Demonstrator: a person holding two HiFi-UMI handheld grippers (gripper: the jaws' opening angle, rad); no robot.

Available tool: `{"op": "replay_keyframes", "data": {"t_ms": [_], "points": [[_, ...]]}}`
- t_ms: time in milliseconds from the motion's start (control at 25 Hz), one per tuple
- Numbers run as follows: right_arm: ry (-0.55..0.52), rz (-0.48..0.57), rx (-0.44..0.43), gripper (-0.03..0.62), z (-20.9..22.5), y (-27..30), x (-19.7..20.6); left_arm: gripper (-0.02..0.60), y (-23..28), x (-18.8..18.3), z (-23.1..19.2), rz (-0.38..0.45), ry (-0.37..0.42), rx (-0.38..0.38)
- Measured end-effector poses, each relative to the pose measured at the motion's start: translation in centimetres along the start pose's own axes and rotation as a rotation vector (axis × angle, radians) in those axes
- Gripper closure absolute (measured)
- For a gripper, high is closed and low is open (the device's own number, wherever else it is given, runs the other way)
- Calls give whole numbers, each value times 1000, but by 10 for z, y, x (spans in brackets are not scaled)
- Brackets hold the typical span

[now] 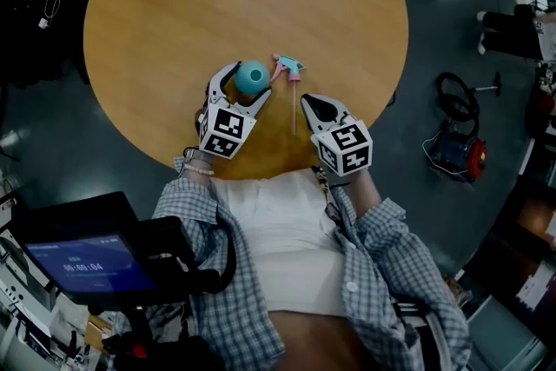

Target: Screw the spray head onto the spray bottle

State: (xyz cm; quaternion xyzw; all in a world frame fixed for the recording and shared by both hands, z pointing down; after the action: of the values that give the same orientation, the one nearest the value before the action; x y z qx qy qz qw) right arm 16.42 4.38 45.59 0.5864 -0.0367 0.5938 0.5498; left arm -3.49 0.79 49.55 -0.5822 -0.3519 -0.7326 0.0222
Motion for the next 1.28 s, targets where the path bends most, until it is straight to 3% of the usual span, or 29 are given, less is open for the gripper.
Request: {"op": "replay_keyframes", "data": {"t_ms": [200,320,440,640,1080,1280], "points": [[-186,-145,-34,600,43,20,-34,207,-5,5,3,-12,-15,3],[-226,-248,-100,474,64,40,-54,207,-6,8,4,-15,-15,2],[-264,-378,-162,457,75,63,-64,207,-8,8,5,-18,-15,0],[-195,-502,-302,435,79,93,-63,207,-9,9,9,-24,-27,-6],[-108,-574,-387,424,85,114,-55,207,-13,9,11,-24,-28,-8],[-35,-542,-396,475,86,112,-54,207,-12,9,10,-21,-35,-11]]}}
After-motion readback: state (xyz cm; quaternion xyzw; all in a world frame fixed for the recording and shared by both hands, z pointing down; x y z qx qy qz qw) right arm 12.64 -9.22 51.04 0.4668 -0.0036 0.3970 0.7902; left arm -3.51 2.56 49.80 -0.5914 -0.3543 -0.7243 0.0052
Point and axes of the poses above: the fingertips, and each gripper's own axes: y forward along the fingers, z to its right, x out of its underside, the point moved 9 cm from there along -y, backward along the fingers, and after that the axes turned 13 degrees about -x, right-handed, at the moved point
